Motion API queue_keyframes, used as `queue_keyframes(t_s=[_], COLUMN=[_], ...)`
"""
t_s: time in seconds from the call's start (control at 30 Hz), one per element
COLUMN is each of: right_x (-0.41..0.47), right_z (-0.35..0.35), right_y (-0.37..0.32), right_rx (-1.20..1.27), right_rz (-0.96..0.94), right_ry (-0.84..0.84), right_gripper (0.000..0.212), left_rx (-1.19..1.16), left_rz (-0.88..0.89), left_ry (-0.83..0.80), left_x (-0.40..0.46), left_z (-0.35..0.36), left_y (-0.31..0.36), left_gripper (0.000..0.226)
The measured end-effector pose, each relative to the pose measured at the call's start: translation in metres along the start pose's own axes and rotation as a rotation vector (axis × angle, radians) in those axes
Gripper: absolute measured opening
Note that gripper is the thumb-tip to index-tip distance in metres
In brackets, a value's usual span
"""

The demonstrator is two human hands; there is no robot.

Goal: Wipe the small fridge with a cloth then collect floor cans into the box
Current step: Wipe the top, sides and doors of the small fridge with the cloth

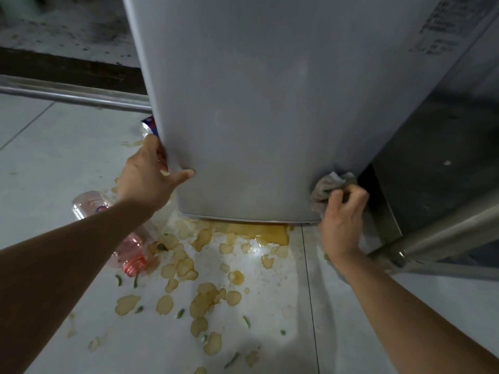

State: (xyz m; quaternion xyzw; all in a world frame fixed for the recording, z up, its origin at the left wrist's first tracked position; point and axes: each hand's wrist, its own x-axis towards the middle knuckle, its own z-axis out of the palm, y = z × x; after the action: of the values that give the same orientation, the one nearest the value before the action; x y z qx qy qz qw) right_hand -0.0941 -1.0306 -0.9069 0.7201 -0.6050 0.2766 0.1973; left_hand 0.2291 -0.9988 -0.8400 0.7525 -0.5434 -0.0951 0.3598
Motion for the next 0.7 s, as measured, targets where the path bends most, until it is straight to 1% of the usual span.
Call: queue_keyframes(t_s=[0.03, 0.1, 0.17, 0.2, 0.23, 0.27, 0.3, 0.37, 0.4, 0.47, 0.5, 0.53, 0.57, 0.6, 0.63, 0.67, 0.7], right_x=[-0.009, -0.028, -0.040, -0.043, -0.043, -0.040, -0.037, -0.027, -0.022, -0.018, -0.016, -0.017, -0.017, -0.016, -0.017, -0.018, -0.021], right_z=[0.009, 0.026, 0.028, 0.029, 0.031, 0.029, 0.026, 0.018, 0.014, 0.013, 0.012, 0.014, 0.017, 0.017, 0.016, 0.017, 0.019], right_y=[0.007, 0.012, 0.006, 0.001, -0.005, -0.014, -0.021, -0.042, -0.052, -0.069, -0.080, -0.090, -0.101, -0.113, -0.126, -0.140, -0.150], right_rx=[-0.014, 0.040, 0.108, 0.100, 0.114, 0.180, 0.229, 0.360, 0.392, 0.444, 0.480, 0.450, 0.495, 0.489, 0.533, 0.588, 0.562], right_rz=[0.045, 0.126, 0.201, 0.195, 0.253, 0.368, 0.462, 0.604, 0.632, 0.685, 0.683, 0.656, 0.667, 0.689, 0.715, 0.684, 0.643], right_ry=[-0.069, -0.191, -0.296, -0.324, -0.330, -0.333, -0.321, -0.266, -0.225, -0.198, -0.189, -0.190, -0.200, -0.199, -0.210, -0.225, -0.244], right_gripper=[0.014, 0.018, 0.015, 0.023, 0.037, 0.048, 0.054, 0.052, 0.050, 0.048, 0.046, 0.041, 0.031, 0.021, 0.020, 0.029, 0.040], left_rx=[0.000, -0.005, -0.015, -0.015, -0.012, -0.007, -0.001, 0.012, 0.018, 0.029, 0.034, 0.039, 0.045, 0.049, 0.050, 0.052, 0.054], left_rz=[0.005, -0.003, -0.006, -0.004, -0.003, -0.004, -0.006, -0.006, -0.005, -0.009, -0.011, -0.012, -0.011, -0.009, -0.009, -0.009, -0.005], left_ry=[0.007, 0.022, 0.023, 0.018, 0.010, -0.001, -0.012, -0.026, -0.032, -0.044, -0.047, -0.049, -0.048, -0.046, -0.046, -0.047, -0.048], left_x=[0.000, 0.000, -0.001, -0.001, -0.001, 0.000, 0.000, 0.001, 0.001, 0.001, 0.001, 0.001, 0.001, 0.001, 0.001, 0.001, 0.002], left_z=[0.000, 0.001, 0.002, 0.001, 0.001, 0.000, -0.001, -0.003, -0.004, -0.005, -0.005, -0.005, -0.005, -0.005, -0.005, -0.005, -0.005], left_y=[-0.001, -0.001, 0.000, 0.000, 0.000, 0.000, 0.000, 0.001, 0.002, 0.004, 0.004, 0.004, 0.004, 0.004, 0.004, 0.004, 0.004], left_gripper=[0.050, 0.050, 0.050, 0.050, 0.050, 0.050, 0.050, 0.050, 0.051, 0.052, 0.053, 0.053, 0.054, 0.054, 0.055, 0.055, 0.055])
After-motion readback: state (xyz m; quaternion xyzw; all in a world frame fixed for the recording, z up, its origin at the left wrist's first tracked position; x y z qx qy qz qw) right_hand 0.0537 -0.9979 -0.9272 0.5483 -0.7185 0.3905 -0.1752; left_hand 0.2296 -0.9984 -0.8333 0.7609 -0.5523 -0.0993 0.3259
